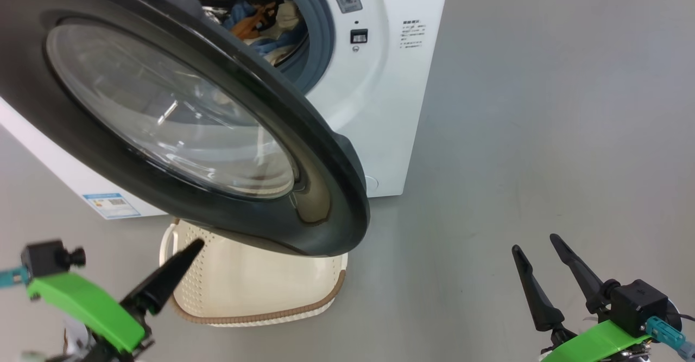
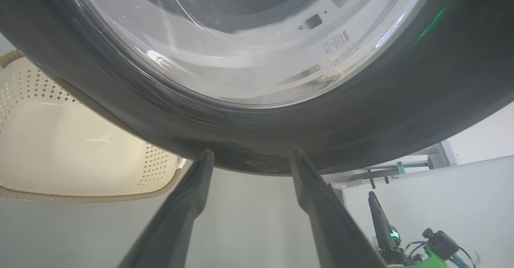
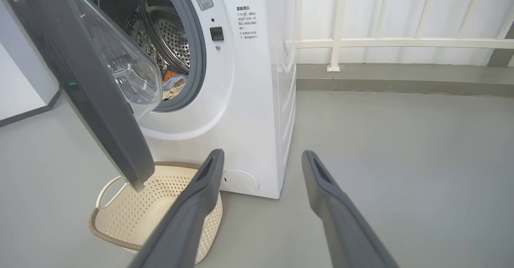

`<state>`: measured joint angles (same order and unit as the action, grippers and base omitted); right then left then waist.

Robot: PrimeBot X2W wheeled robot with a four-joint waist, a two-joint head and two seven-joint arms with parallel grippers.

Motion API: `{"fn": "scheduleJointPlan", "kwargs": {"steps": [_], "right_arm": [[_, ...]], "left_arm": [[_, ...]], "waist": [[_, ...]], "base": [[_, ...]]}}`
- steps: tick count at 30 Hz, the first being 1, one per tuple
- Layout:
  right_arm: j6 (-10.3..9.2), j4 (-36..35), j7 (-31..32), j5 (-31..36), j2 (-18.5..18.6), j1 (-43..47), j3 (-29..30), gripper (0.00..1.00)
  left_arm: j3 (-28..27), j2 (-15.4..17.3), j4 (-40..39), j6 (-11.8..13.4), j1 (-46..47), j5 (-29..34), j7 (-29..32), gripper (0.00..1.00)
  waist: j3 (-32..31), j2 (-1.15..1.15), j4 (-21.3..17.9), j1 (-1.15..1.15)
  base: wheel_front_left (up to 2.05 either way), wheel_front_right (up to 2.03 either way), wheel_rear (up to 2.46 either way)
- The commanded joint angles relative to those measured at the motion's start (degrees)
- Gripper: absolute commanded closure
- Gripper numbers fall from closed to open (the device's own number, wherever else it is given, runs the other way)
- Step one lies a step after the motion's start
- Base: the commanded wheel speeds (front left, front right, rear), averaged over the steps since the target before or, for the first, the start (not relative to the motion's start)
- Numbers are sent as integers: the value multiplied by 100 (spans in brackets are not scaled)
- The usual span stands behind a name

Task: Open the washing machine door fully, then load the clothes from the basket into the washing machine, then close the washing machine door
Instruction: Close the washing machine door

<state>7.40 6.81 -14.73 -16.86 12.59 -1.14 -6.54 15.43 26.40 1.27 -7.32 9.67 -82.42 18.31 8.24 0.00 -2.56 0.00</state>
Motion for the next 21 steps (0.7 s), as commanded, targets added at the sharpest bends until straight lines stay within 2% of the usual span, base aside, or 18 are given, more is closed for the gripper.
{"fn": "scheduleJointPlan", "kwargs": {"steps": [1, 5, 12, 21], "right_arm": [[9, -144, -27, -48, 56, 31, -97, 0], [9, -135, -27, -60, 52, 49, -81, 0], [9, -136, -27, -77, 30, 31, -54, 0], [9, -110, -27, -101, 30, 21, -37, 0]], "left_arm": [[-205, 270, -118, -17, 83, 87, -115, 0], [70, 379, 44, -17, -140, 225, -812, 0], [455, 494, 337, -17, -333, 101, -1793, 0], [1191, 722, 861, -17, -361, 482, -3011, 0]], "waist": [[-13, 0, -24, 0], [-33, 0, -83, 0], [-28, 0, -214, 0], [-41, 0, -361, 0]], "base": [[0, 0, 0], [0, 0, 0], [0, 0, 0], [0, 0, 0]]}}
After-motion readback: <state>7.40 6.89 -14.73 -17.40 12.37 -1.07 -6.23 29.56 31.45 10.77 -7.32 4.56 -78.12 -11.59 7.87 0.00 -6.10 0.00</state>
